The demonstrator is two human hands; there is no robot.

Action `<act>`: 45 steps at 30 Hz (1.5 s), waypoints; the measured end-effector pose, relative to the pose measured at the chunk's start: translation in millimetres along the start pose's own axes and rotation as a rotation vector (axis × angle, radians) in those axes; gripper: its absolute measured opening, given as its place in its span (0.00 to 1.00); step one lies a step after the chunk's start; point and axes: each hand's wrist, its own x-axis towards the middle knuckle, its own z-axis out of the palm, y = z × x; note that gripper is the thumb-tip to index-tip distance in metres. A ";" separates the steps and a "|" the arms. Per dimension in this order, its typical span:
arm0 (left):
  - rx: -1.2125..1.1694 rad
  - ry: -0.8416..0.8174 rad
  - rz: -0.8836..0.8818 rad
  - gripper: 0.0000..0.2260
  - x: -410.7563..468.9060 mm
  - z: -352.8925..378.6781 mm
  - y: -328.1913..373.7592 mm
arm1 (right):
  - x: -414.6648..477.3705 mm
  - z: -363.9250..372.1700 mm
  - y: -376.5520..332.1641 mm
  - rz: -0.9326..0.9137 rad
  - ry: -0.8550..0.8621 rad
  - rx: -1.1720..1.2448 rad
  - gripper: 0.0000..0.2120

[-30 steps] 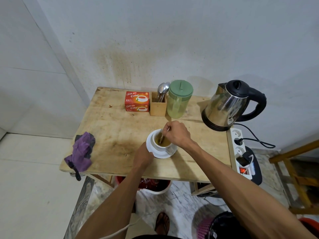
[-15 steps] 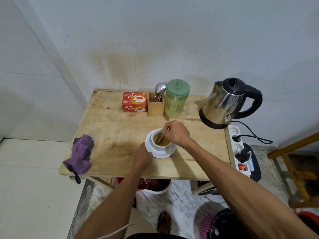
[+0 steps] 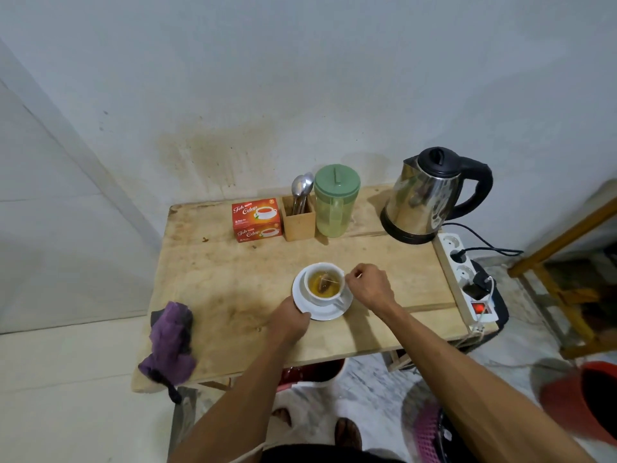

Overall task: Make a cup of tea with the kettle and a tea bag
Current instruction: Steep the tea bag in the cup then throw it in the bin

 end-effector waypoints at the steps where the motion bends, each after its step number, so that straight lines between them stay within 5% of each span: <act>1: 0.008 -0.018 -0.001 0.15 2.3 -3.1 -1.5 | -0.2 3.9 3.8 0.065 0.035 0.066 0.08; 7: 0.001 -0.084 -0.083 0.21 47.4 -6.7 -26.2 | -1.2 22.5 18.3 0.289 0.043 0.308 0.08; 14: -0.090 -0.162 -0.119 0.06 37.1 -28.7 -0.4 | -6.5 39.8 26.6 0.492 0.002 0.475 0.11; 35: -0.228 -0.230 -0.105 0.21 35.9 49.5 41.1 | -19.7 -7.6 99.6 0.531 0.159 0.585 0.09; 45: -0.118 -0.256 -0.032 0.17 22.3 127.0 94.9 | -9.8 -66.5 164.8 0.568 0.220 0.621 0.12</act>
